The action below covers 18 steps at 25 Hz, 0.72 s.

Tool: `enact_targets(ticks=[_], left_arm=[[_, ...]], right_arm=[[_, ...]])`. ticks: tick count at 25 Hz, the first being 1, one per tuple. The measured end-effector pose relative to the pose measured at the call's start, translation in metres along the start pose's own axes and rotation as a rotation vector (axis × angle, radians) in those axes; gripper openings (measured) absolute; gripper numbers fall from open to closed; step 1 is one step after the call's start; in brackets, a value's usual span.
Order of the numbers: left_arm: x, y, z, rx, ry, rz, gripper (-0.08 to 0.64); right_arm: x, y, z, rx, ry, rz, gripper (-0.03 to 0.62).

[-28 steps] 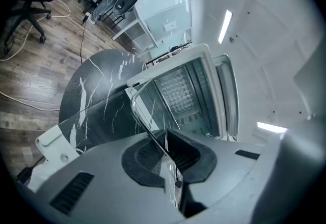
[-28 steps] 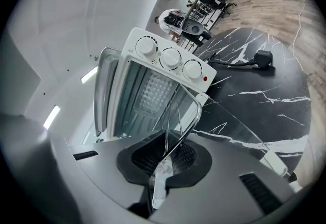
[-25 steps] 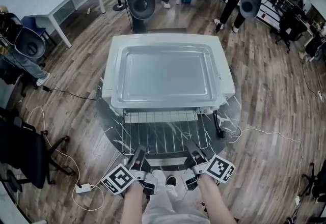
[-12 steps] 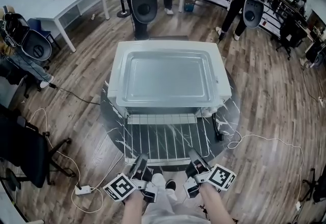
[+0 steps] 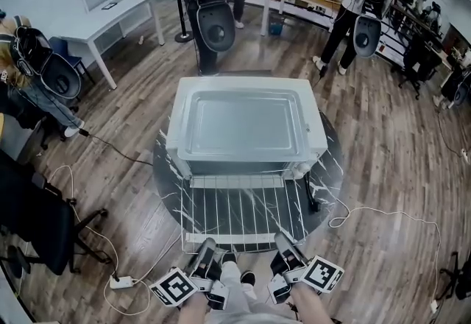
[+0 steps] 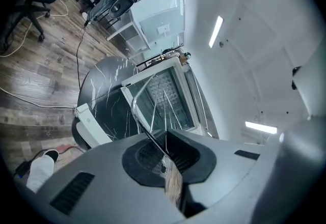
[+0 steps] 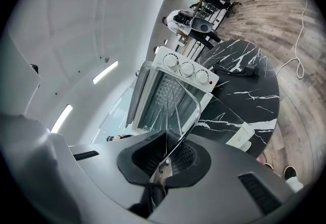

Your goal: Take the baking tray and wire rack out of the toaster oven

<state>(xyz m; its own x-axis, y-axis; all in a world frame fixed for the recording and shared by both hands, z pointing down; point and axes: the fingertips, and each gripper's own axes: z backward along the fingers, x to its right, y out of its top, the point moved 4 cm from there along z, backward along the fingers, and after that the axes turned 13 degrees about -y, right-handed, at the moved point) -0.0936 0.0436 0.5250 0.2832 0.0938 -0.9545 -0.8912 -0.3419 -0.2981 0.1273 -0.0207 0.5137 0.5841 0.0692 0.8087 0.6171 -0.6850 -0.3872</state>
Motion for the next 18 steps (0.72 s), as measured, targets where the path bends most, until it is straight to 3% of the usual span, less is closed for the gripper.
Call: enact_targets(ticks=[5, 9, 18], left_arm=[[0.015, -0.005, 0.017, -0.011, 0.017, -0.004, 0.008], [0.037, -0.009, 0.021, -0.010, -0.038, -0.007, 0.008], [0.069, -0.009, 0.028, -0.002, -0.059, 0.009, 0.006]], right_arm=[[-0.003, -0.006, 0.020, -0.006, -0.004, -0.008, 0.005], [-0.008, -0.004, 0.039, 0.006, -0.003, -0.005, 0.005], [-0.029, 0.005, 0.072, 0.043, 0.036, 0.000, 0.005]])
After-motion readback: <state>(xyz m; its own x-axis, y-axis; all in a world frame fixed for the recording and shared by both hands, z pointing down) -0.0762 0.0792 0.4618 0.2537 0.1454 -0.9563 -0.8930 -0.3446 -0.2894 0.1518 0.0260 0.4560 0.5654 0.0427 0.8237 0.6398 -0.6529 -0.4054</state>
